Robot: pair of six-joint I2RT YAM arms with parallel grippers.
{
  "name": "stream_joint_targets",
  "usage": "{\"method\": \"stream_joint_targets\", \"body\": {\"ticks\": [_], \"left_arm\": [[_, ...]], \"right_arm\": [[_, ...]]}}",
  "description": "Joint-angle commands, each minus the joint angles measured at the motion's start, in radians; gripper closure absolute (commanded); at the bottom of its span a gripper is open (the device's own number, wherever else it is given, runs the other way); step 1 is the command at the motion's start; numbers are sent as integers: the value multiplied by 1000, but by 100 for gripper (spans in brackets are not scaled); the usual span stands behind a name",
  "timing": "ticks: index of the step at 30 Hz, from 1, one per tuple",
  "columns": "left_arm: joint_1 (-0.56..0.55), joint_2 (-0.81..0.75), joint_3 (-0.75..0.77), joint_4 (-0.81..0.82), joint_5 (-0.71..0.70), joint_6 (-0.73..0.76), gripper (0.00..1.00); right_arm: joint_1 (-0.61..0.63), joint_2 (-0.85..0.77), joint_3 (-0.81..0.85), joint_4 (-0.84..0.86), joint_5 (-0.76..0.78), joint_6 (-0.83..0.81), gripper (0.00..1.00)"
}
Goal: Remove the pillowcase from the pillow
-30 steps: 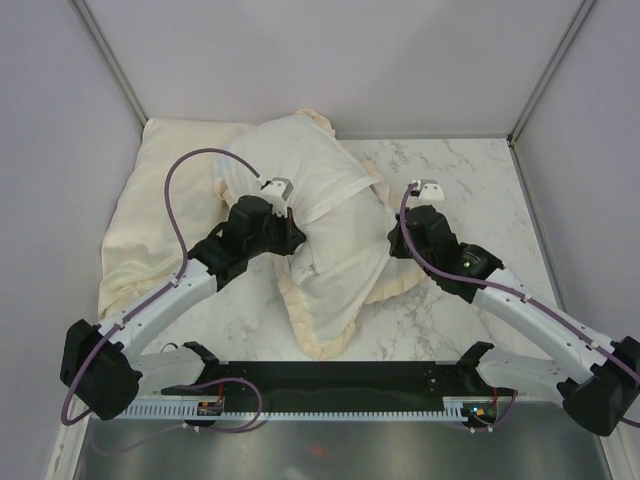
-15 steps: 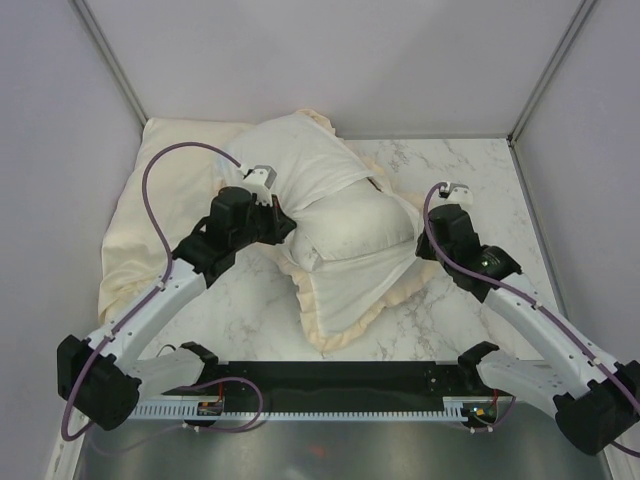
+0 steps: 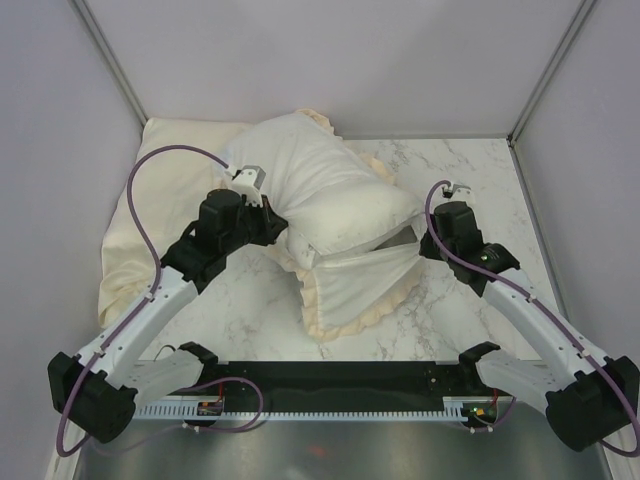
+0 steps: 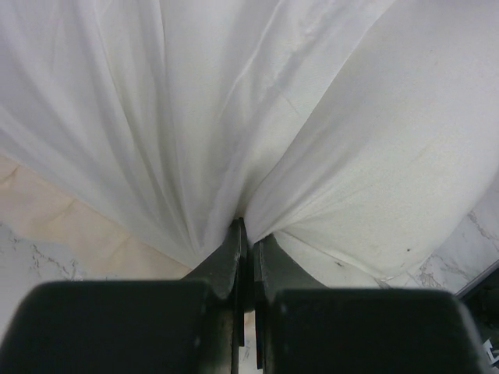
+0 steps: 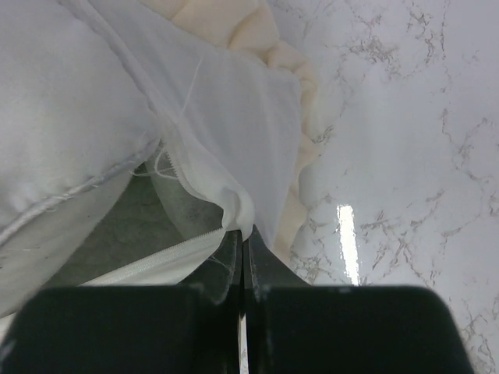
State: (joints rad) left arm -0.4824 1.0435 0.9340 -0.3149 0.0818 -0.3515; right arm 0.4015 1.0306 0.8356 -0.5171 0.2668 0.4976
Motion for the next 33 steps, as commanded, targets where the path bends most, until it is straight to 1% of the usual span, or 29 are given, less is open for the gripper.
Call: {"method": "stream_joint_targets", "body": {"ticks": [1, 3, 6, 7, 9, 10, 13, 16, 17, 18, 22, 23, 25, 27, 30, 33], "left_arm": [[67, -63, 37, -38, -183, 25, 98], [67, -57, 40, -27, -154, 19, 98], [64, -33, 32, 36, 6, -10, 98], [62, -24, 31, 77, 27, -23, 98], [56, 13, 32, 109, 59, -40, 98], [53, 24, 35, 126, 82, -46, 98], [30, 74, 46, 206, 131, -75, 98], [-40, 130, 86, 247, 109, -75, 98], [-62, 147, 101, 253, 96, -70, 98], [-108, 167, 129, 267, 69, -63, 98], [-189, 251, 201, 300, -6, -79, 98], [-202, 282, 212, 309, -23, -86, 98], [-229, 303, 236, 344, -54, -102, 98], [-260, 312, 230, 372, -79, -116, 98], [-294, 326, 215, 428, -146, -116, 98], [-308, 349, 218, 454, -139, -122, 98]], "right_arm": [[-53, -13, -12, -26, 138, -73, 100], [-55, -21, -9, -9, 100, -82, 100], [-53, -59, 16, 0, 17, -87, 80], [-55, -70, 25, 0, 2, -87, 66], [-53, -93, 54, 0, -56, -87, 50], [-53, -116, 63, 0, -83, -82, 36], [-53, -168, 82, 18, -182, -65, 26], [-53, -216, 62, 74, -297, -13, 22], [-53, -225, 54, 87, -331, 25, 21], [-53, -240, 46, 126, -395, 45, 21], [-52, -262, -21, 233, -547, 172, 19], [-49, -265, -35, 253, -566, 195, 19], [-44, -280, -87, 311, -592, 269, 18], [-32, -297, -121, 363, -603, 333, 18], [-7, -307, -158, 405, -615, 390, 17], [40, -291, -164, 410, -586, 404, 17]]}}
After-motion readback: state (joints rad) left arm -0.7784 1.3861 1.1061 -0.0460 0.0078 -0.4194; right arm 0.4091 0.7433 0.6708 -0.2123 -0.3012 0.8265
